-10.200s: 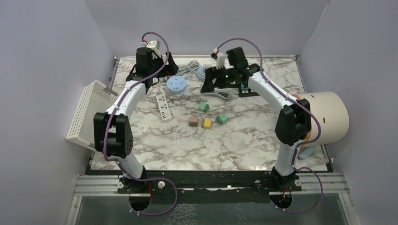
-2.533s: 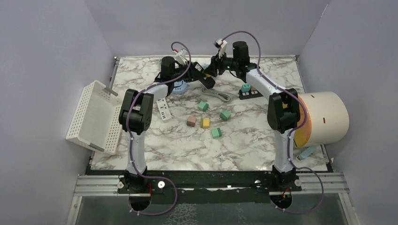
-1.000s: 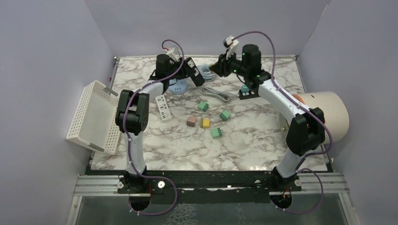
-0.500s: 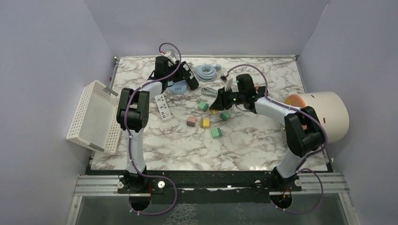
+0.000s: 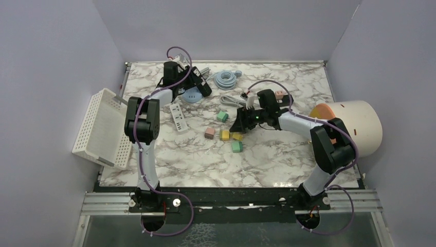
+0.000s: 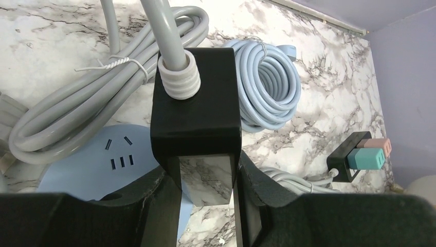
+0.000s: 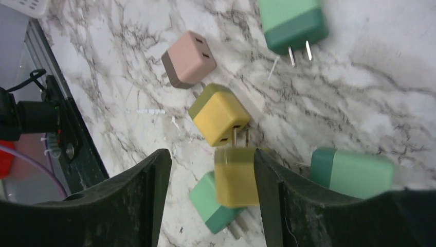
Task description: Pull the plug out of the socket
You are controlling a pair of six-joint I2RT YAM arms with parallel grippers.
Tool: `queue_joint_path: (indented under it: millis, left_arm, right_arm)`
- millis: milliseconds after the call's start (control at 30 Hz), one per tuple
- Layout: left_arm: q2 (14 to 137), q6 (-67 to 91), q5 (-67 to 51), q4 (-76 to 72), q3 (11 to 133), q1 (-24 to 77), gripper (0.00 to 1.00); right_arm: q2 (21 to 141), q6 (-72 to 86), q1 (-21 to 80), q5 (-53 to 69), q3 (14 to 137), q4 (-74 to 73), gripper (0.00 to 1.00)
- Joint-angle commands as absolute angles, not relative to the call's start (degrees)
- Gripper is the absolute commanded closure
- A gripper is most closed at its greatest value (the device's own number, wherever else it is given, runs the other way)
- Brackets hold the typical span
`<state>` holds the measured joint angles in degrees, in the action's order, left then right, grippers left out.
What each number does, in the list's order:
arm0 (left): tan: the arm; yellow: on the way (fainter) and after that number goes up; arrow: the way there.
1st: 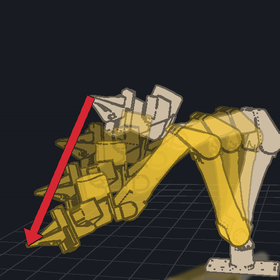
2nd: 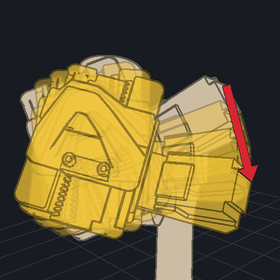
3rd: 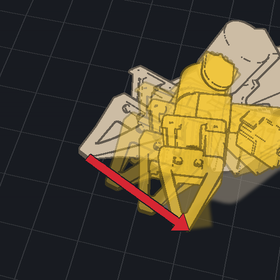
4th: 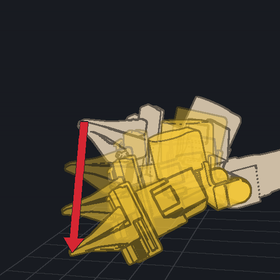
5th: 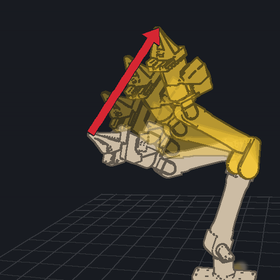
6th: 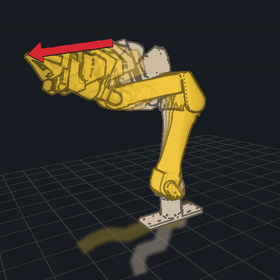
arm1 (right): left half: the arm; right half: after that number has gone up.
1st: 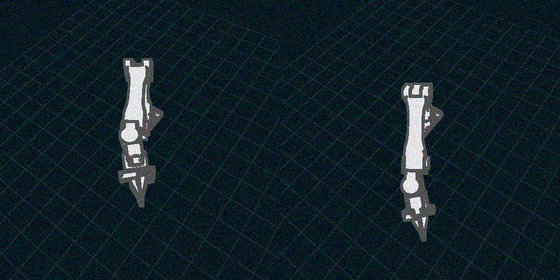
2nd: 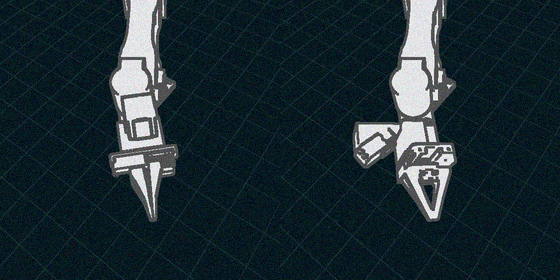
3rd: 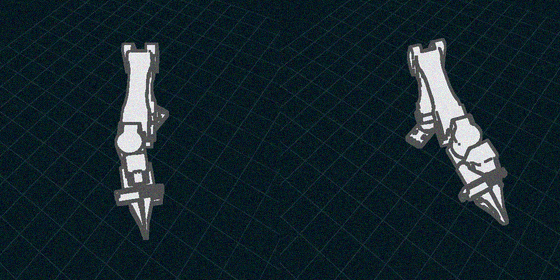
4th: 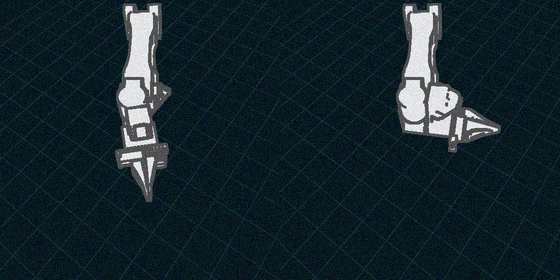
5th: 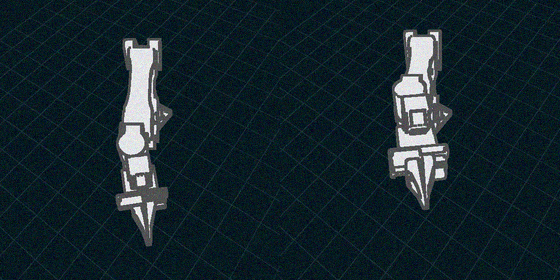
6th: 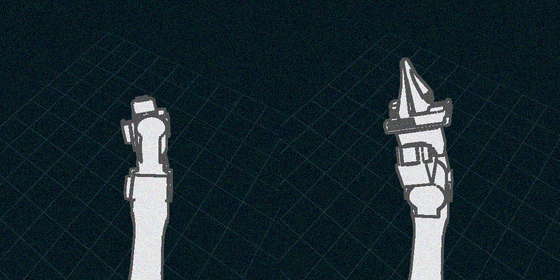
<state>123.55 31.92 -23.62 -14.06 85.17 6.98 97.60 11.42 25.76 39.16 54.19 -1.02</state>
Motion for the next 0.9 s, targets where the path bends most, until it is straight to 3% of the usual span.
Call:
queue_joint_path:
  millis: [0,133,267,600,867]
  left_arm:
    - [123.07,27.70,-20.69,-9.67,83.23,5.81,0.61]
    - [121.70,26.14,-21.05,-8.31,83.82,5.80,0.28]
    - [119.23,24.58,-19.84,-5.51,84.24,5.80,0.02]
    - [112.07,23.01,-16.26,1.67,82.44,5.80,0.01]
    - [106.66,22.70,-18.30,1.04,78.36,5.75,0.01]
  right_arm:
    - [97.60,9.44,25.66,35.80,58.87,-2.30,0.31]
    - [96.55,8.60,24.74,29.23,64.03,-2.68,0.25]
    - [97.48,10.60,20.51,21.34,69.61,-1.82,0.24]
    - [105.42,-0.27,15.79,-5.02,81.14,-9.56,0.21]
    - [108.20,-20.14,8.13,17.20,79.19,-7.11,0.17]
